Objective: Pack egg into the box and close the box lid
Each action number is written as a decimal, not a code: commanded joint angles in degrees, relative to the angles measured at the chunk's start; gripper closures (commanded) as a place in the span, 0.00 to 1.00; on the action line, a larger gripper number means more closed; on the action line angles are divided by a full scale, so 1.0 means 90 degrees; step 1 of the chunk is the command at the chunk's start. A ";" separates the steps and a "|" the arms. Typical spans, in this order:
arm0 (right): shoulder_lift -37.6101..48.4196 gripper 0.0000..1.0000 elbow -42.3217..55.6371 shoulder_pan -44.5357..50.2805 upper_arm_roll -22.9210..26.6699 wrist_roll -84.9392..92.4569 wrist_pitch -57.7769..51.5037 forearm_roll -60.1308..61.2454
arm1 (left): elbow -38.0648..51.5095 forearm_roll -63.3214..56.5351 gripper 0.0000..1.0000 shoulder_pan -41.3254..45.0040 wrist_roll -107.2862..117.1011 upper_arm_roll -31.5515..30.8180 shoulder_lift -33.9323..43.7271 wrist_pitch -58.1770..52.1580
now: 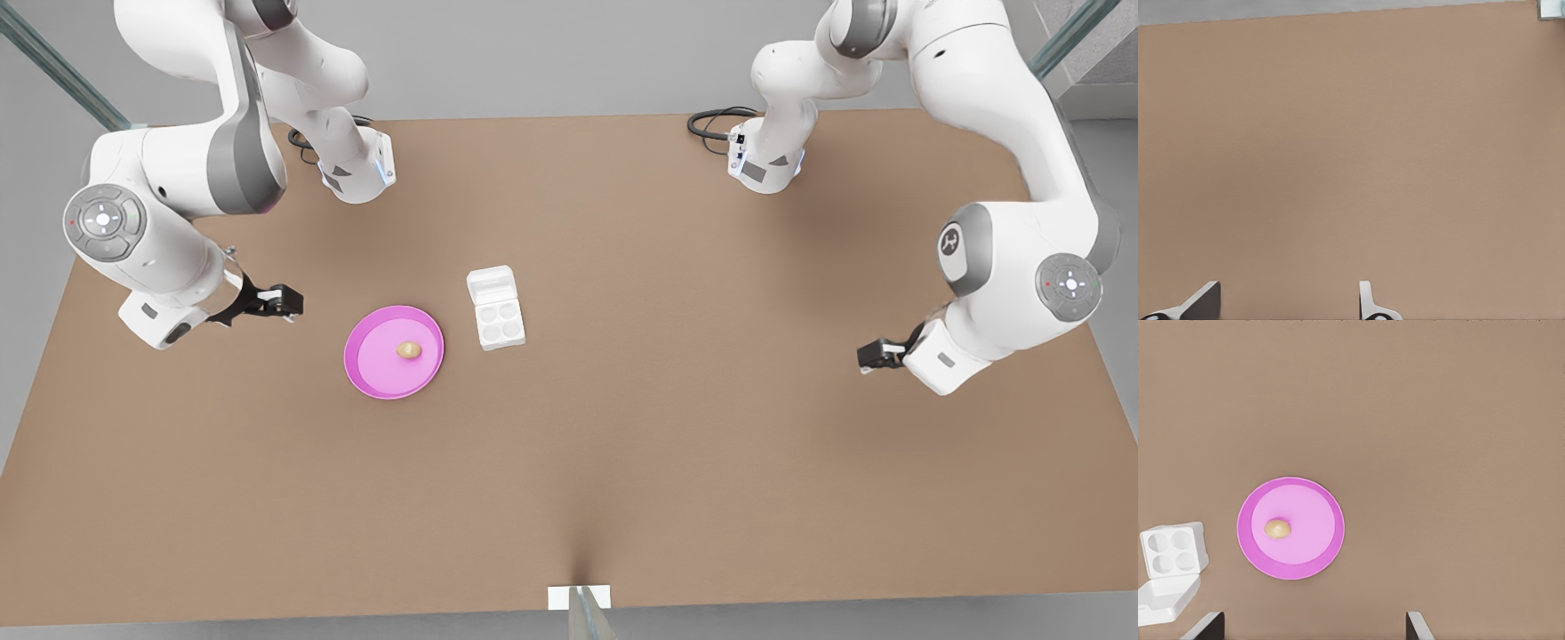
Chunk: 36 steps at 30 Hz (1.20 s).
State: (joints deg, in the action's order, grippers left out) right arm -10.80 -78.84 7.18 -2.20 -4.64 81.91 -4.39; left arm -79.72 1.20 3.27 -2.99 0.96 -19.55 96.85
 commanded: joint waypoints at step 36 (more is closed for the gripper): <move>-0.1115 0.00 -0.5996 0.1301 0.0342 -0.7932 0.7324 0.0957 | 0.0010 0.0022 0.00 -0.0061 0.0039 0.0118 0.0053 -0.0634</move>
State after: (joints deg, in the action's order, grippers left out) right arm -20.90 -132.80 18.91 0.80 -76.03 147.78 4.22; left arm -79.63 1.40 2.82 -2.55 1.95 -19.12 91.14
